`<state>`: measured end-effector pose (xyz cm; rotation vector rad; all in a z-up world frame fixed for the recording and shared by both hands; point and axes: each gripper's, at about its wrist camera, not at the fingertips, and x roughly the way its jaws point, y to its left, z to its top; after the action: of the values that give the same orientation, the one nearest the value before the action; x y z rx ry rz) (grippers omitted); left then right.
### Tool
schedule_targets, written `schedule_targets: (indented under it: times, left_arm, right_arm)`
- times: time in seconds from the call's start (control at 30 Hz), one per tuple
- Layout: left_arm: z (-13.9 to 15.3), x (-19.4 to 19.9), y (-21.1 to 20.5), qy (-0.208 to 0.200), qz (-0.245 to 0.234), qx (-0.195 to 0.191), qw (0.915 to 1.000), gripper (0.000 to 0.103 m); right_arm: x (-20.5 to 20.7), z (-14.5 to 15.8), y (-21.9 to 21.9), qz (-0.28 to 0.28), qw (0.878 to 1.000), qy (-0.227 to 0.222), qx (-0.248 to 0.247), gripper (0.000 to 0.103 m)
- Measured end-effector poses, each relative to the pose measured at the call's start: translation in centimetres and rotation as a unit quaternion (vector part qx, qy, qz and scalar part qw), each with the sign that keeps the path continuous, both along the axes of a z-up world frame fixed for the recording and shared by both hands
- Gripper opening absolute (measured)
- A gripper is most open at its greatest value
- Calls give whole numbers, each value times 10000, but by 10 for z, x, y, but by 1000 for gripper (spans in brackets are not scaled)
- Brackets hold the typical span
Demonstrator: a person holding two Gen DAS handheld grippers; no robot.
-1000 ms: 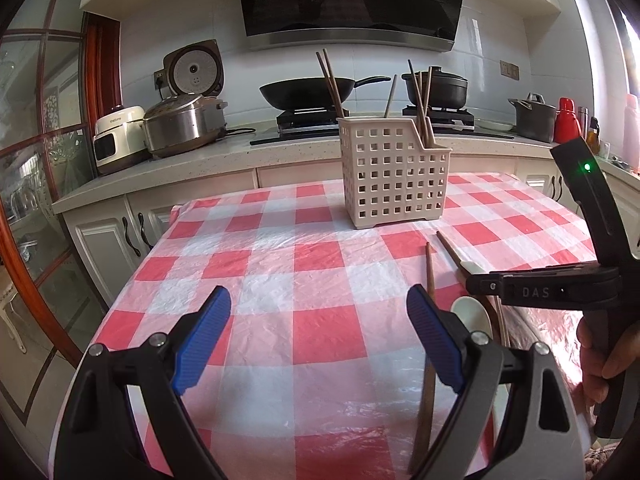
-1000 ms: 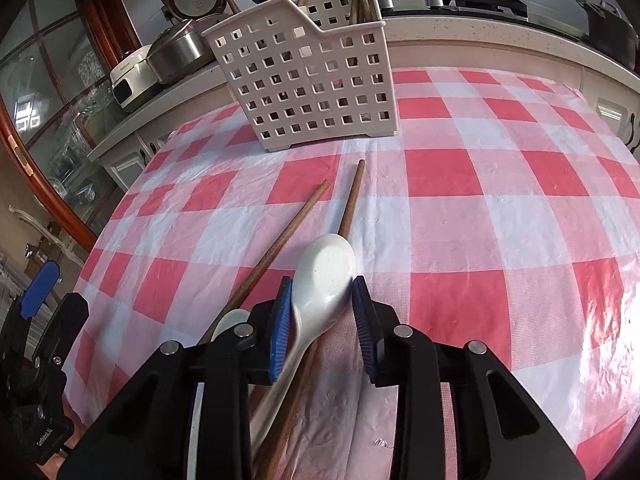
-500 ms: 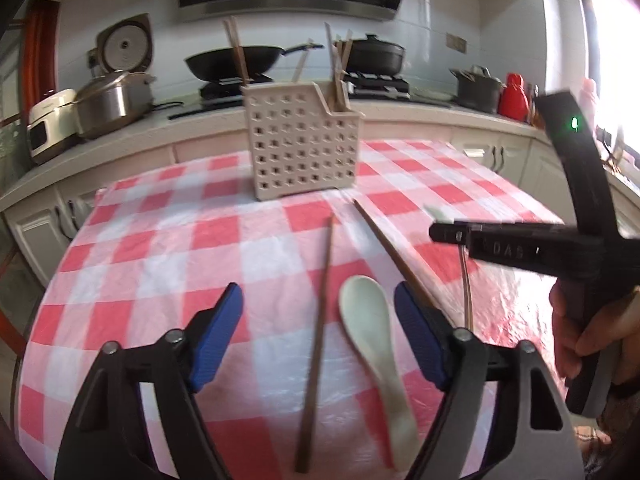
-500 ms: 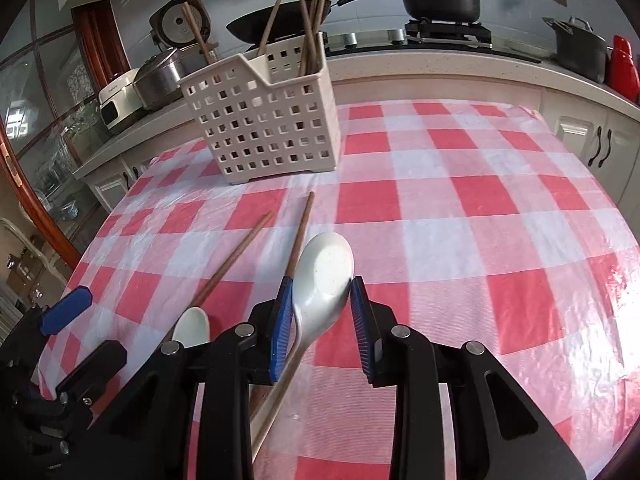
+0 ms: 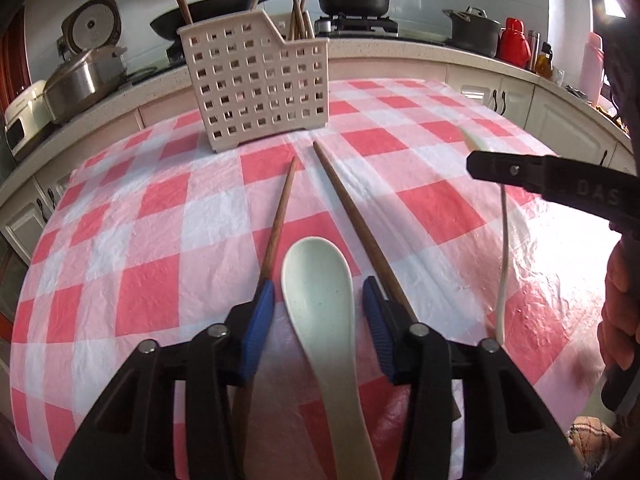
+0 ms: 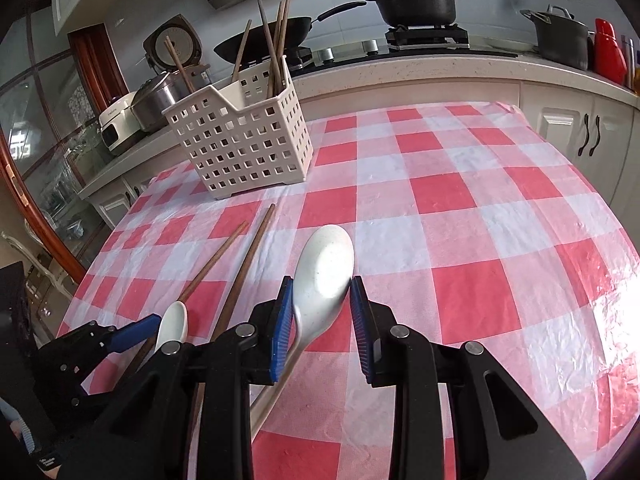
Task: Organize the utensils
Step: 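Close the left tool on a white spoon handle while the right tool grasps another spoon, then lift both held white spoons up off the cloth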
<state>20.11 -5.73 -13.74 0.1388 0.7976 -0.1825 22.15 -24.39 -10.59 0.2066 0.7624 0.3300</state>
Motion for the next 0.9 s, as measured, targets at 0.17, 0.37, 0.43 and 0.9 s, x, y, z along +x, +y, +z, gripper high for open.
schedule_targets:
  times: [0.17,0.37,0.43,0.9]
  left_arm:
    - [0,7,3,85,33,-148,9998,39]
    - [2,5,4,77,-34,-247,9997,35]
    - [6,2,6,-8,-37,-282,9996,35]
    - [55,-29,25,-1018,-32,-569,9932,34]
  right_arm:
    - [-1,-1,-3,15,10000,-7,36,28]
    - [-3,2,-1,39,10000,-90,2,27]
    - [-5,5,2,48,9999,-150,-45,27]
    - [-19,34,21,181,9970,-689,-311,25]
